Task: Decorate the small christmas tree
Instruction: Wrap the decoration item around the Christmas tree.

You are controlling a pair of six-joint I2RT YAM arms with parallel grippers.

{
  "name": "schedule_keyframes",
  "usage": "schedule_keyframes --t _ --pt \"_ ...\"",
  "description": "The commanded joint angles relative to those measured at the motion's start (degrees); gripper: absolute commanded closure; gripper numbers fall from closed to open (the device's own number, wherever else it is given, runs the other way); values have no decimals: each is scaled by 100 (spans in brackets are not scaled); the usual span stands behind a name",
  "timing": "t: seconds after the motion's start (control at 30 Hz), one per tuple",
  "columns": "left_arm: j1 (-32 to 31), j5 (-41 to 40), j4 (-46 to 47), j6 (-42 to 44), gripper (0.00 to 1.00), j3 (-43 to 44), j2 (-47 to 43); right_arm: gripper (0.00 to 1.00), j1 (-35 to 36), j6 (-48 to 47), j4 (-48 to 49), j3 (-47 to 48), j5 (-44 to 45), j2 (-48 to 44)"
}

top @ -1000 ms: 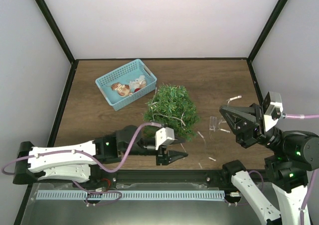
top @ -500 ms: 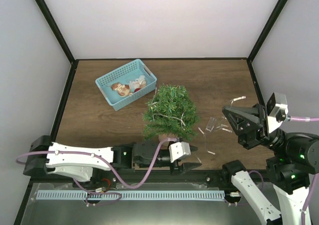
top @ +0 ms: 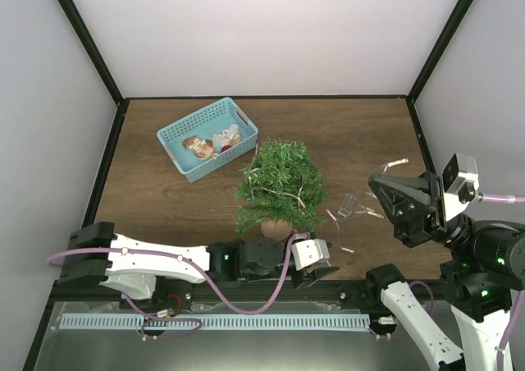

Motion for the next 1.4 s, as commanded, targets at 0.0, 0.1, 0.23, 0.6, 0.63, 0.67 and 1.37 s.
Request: schedule_keyframes --t 0.0,0.1,0.23,0.6,0.63,0.67,1.37 --pt "-26 37 306 58 46 67 142 99 -35 74 140 213 83 -73" --pt "-26 -38 384 70 47 24 201 99 -35 115 184 202 98 -83" --pt "-26 -55 525 132 48 6 276 99 -32 129 208 193 99 -84" --pt "-95 -441 415 -50 96 -323 -274 99 -33 -327 -160 255 613 -109" --pt "-96 -562 257 -155 96 -375 -521 99 -30 -487 -288 264 808 -110" --pt "-96 -786 52 -276 96 -407 -737 99 -30 -656 -393 252 999 -106" --pt "509 -3652 -2174 929 96 1036 -3229 99 -30 -2263 844 459 2004 1092"
